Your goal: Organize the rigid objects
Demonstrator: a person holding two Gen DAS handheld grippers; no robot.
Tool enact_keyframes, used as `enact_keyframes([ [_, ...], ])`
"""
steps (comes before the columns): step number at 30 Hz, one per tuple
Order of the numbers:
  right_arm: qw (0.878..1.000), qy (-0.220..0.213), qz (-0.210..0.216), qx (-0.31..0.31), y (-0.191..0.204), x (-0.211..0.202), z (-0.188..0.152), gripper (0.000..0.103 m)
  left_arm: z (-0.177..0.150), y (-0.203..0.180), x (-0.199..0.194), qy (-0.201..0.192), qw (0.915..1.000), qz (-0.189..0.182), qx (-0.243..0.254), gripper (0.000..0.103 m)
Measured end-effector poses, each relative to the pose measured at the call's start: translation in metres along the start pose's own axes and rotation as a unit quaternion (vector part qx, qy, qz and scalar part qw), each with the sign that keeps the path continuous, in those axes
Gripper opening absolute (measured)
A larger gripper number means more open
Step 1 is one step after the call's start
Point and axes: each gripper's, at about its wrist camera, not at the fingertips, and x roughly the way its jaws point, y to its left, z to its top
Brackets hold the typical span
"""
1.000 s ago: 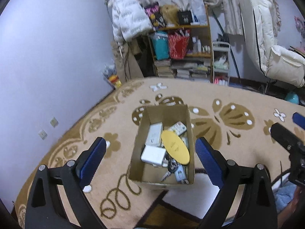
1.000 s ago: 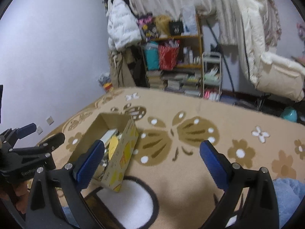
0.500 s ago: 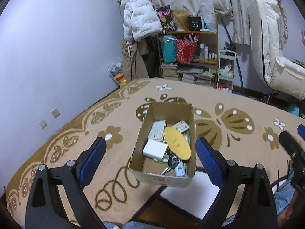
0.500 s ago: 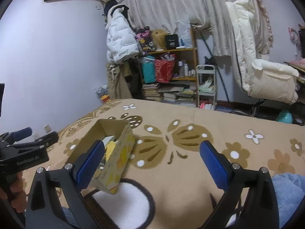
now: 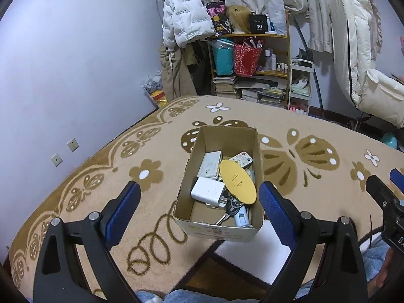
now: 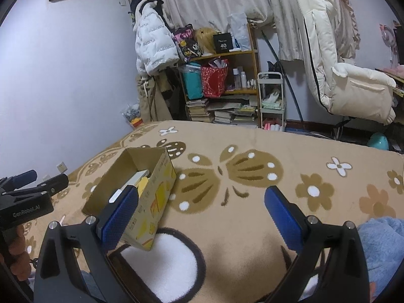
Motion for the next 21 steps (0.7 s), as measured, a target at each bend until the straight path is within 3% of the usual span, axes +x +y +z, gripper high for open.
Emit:
enact_keyframes([
  [21,1.0,0.017,-0.009,0.006,0.001,0.007,-0.002,0.103,-0.004,-0.013,0.002,0.006,0.9996,0.003,0.028,0.094],
])
